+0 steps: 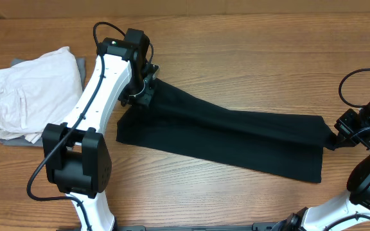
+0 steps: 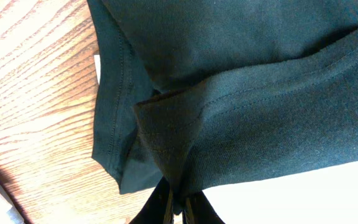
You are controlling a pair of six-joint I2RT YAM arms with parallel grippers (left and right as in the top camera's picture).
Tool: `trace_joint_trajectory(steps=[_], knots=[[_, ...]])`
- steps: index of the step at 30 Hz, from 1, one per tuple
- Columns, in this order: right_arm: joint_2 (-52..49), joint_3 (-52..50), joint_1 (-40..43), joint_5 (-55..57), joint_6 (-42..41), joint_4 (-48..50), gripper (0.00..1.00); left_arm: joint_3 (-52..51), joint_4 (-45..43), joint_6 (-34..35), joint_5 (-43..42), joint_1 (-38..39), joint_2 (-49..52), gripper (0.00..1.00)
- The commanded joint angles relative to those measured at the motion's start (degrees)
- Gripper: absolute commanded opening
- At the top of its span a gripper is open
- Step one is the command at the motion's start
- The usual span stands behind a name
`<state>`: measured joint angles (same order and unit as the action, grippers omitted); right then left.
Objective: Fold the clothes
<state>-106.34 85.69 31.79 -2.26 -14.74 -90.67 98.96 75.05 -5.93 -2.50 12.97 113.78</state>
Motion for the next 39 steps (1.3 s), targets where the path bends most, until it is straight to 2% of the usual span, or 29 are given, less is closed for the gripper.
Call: trace_joint_trajectory(steps=[1, 6, 11, 18, 23, 25, 30, 32, 36, 39], knots=[[1.9, -0.3, -0.1, -1.1, 1.2, 0.2, 0.04, -0.3, -0.2, -0.3, 1.5, -0.6, -1.4, 0.09], [3.3, -1.4, -0.1, -3.0, 1.1, 1.9, 0.04, -0.3, -0.1, -0.2, 1.2, -0.6, -1.4, 0.09], [6.7, -7.3, 0.0, -4.5, 0.8, 8.4, 0.04, -0.3, -0.1, -0.2, 1.0, -0.6, -1.4, 0.09], [7.3, -11.6, 0.0, -4.6, 0.2, 11.2, 0.06, -0.3, -0.1, -0.2, 1.0, -0.6, -1.4, 0.09], [7.4, -12.9, 1.6, -2.5, -1.6, 12.9, 0.24, -0.3, 0.0, -0.3, 1.0, -0.6, -1.4, 0.11], [7.4, -12.6, 2.9, -2.6, -1.6, 13.8, 0.33, -0.3, 0.1, -0.3, 1.0, -0.6, -1.4, 0.15], [7.4, -12.5, 4.5, -3.8, -1.6, 14.8, 0.44, -0.3, 0.1, -0.3, 1.0, -0.6, -1.4, 0.28], [7.4, -12.5, 4.6, -5.3, -1.5, 15.7, 0.45, -0.3, 0.1, -0.3, 1.0, -0.6, -1.4, 0.45], [7.4, -12.5, 4.6, -15.0, 4.6, 19.0, 0.46, -0.3, -0.2, -0.3, 1.2, -0.6, -1.4, 0.54], [7.4, -12.5, 4.6, -19.8, 5.6, 21.6, 0.47, -0.3, -1.9, -0.2, 1.9, -1.0, -1.4, 0.62]])
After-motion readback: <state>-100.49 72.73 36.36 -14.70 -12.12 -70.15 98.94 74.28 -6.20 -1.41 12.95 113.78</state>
